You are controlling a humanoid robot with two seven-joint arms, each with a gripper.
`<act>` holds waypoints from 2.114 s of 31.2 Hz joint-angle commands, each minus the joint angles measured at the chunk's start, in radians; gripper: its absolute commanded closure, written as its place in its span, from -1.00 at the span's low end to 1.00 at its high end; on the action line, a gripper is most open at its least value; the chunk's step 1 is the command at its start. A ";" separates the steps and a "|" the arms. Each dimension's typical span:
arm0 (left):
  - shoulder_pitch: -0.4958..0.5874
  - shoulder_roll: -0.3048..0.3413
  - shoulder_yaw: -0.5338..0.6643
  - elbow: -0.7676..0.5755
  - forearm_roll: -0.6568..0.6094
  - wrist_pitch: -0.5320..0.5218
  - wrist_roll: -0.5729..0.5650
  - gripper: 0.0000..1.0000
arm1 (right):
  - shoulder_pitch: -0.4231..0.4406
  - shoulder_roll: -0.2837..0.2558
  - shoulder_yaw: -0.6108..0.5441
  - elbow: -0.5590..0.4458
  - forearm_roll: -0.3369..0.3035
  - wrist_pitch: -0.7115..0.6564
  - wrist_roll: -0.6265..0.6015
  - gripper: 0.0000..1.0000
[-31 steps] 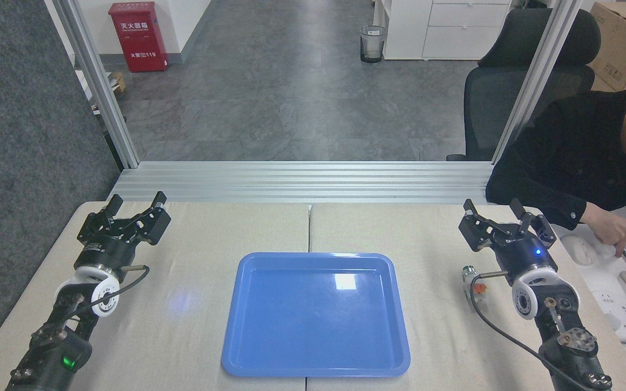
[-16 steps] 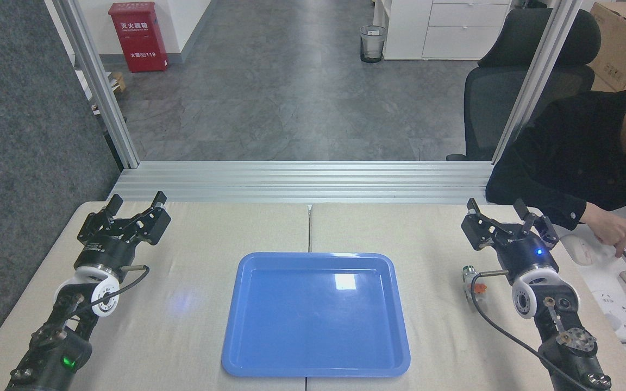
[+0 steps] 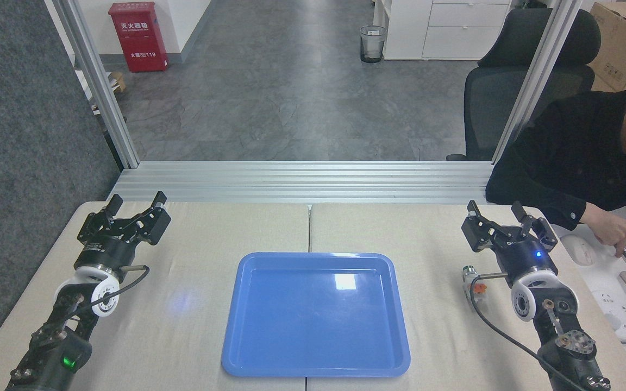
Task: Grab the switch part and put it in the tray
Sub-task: 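Lower the right gripper and close it on the white switch part, then carry the held switch part with the right gripper over the blue tray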
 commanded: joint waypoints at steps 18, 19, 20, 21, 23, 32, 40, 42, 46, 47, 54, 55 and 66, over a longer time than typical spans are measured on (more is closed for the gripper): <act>-0.001 0.000 0.000 0.002 0.000 0.001 0.000 -1.00 | 0.089 0.042 0.048 0.316 0.000 0.036 0.025 -0.85; -0.001 0.000 0.000 0.002 0.000 0.001 0.000 -1.00 | 0.089 0.042 0.054 0.321 0.000 0.037 0.024 -0.85; -0.001 0.000 0.000 0.002 0.000 0.001 0.000 -1.00 | 0.089 0.042 0.060 0.323 0.000 0.037 0.024 -0.84; -0.001 0.000 0.000 0.002 0.000 0.001 0.000 -1.00 | 0.089 0.043 0.063 0.324 0.000 0.037 0.022 -0.83; -0.001 0.000 0.000 0.002 0.000 0.001 0.000 -1.00 | 0.089 0.052 0.068 0.327 0.000 0.037 0.022 -0.82; -0.001 0.000 0.000 0.000 0.000 0.001 0.000 -1.00 | 0.092 0.088 0.068 0.324 -0.002 0.036 0.001 -0.75; -0.001 0.000 0.000 0.002 0.000 0.001 0.000 -1.00 | 0.097 0.089 0.069 0.319 -0.005 0.030 -0.015 0.35; -0.001 0.000 0.000 0.000 0.000 0.001 0.000 -1.00 | 0.097 0.089 0.068 0.318 -0.005 0.030 -0.015 1.00; -0.001 0.000 0.000 0.002 0.000 0.001 0.000 -1.00 | 0.094 0.089 0.057 0.300 -0.012 0.036 -0.015 1.00; -0.001 0.000 0.000 0.002 0.000 0.001 0.000 -1.00 | 0.092 0.089 0.055 0.284 -0.016 0.037 -0.015 1.00; 0.001 0.000 0.000 0.002 0.000 0.001 0.000 -1.00 | 0.094 0.144 0.060 0.009 -0.060 0.065 0.014 1.00; -0.001 0.000 0.000 0.002 0.000 0.001 0.000 -1.00 | 0.095 0.164 0.068 -0.041 -0.060 0.064 0.031 1.00; -0.001 0.000 0.000 0.000 0.000 0.001 0.000 -1.00 | 0.132 0.302 0.370 -0.237 0.108 -0.099 0.163 1.00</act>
